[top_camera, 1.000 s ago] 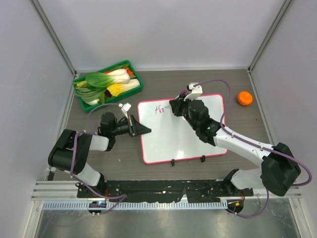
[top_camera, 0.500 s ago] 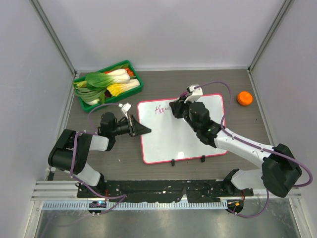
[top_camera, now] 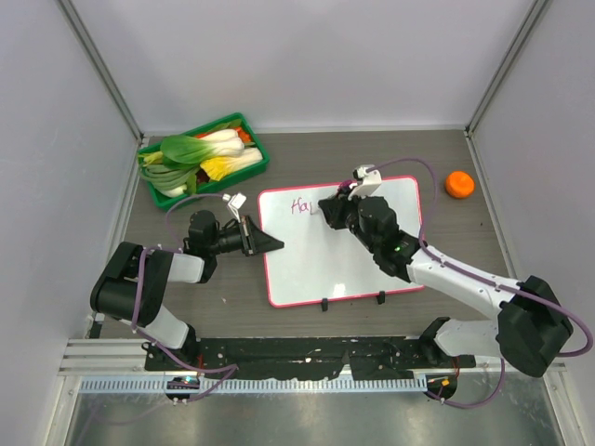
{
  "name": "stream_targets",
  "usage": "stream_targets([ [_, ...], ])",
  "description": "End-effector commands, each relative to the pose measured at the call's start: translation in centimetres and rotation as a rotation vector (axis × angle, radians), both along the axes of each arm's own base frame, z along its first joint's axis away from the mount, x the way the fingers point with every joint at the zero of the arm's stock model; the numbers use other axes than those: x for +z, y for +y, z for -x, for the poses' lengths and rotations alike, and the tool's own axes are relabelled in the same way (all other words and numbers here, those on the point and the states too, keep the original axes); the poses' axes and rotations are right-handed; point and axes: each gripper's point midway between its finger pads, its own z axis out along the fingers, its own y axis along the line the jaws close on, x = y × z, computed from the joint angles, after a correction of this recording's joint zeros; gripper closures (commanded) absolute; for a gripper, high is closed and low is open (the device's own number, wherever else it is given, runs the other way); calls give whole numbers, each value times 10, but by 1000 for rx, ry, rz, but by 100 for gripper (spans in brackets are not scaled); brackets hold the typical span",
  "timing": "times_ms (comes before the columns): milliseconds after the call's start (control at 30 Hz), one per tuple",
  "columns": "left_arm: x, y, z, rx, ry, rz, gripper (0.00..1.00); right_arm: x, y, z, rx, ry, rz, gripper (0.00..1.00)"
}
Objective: Write a sentence on the whiteboard
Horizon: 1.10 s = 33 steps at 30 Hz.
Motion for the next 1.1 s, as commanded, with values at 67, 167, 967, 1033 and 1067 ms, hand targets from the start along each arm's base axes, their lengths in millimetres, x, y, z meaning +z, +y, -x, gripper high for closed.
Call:
stream_targets([
  [67, -43, 6, 1, 47, 53, -123, 100, -10, -6, 13, 23, 34, 12, 99],
  [167, -43, 6, 1, 48, 55, -123, 100, -10, -5, 17, 41, 28, -4, 99],
  [967, -42, 5, 1, 47, 52, -123, 100, 52, -11, -19, -35, -88, -131, 99],
  [1033, -43, 6, 2, 45, 54, -123, 100, 49, -9, -22, -29, -79, -131, 99],
  [1067, -43, 5, 2, 44, 55, -123, 100, 51, -7, -23, -24, -82, -135, 99],
])
